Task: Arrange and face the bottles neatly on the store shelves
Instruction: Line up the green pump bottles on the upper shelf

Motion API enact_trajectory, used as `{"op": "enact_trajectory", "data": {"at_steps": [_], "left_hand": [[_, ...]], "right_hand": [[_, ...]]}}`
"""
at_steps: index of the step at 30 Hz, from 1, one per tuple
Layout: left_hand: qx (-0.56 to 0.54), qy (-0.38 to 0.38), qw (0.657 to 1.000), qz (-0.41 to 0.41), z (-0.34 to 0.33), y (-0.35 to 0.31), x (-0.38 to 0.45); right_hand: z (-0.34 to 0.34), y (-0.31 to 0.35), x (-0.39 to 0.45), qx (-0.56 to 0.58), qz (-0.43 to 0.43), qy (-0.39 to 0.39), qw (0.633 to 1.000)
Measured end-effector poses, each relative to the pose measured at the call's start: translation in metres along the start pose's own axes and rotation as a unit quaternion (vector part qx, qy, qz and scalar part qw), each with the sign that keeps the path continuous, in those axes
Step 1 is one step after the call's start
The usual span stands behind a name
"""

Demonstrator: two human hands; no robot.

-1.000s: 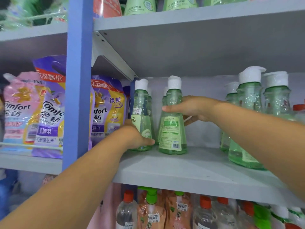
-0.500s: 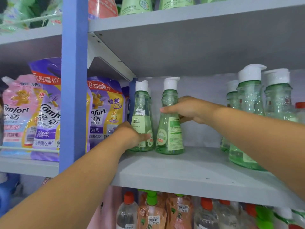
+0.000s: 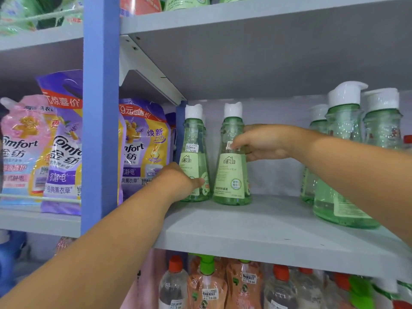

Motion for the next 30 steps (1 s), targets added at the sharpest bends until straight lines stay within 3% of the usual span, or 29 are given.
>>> {"op": "enact_trajectory", "data": {"at_steps": [4, 14, 18, 30], "left_hand": [[0.017, -0.004, 1.0, -0.002, 0.0, -0.004, -0.003], [0.047, 0.007, 0.999, -0.015, -0.001, -0.007, -0.002], [0.037, 0.006, 0.999, -0.007, 0.0, -0.009, -0.008], [0.027, 0.008, 1.0, 0.007, 0.002, -0.008, -0.012]], "right_hand": [[-0.02, -0.019, -0.006, -0.125, -0.038, 0.002, 0.991], [-0.025, -0.021, -0.013, -0.078, -0.01, -0.086, 0.993], [-0.045, -0.037, -0.022, -0.119, -0.063, -0.043, 0.99], [-0.053, -0.04, -0.03, -0.191, -0.081, -0.068, 0.976]]}}
Point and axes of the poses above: each hand's wrist, its own x-axis towards the middle knuckle, its own z-axis out of the back of the hand, y = z × x, the point moved 8 cm from there along x, towards the middle knuckle, and after that the axes turned 10 degrees about -x, right-handed, at the moved point
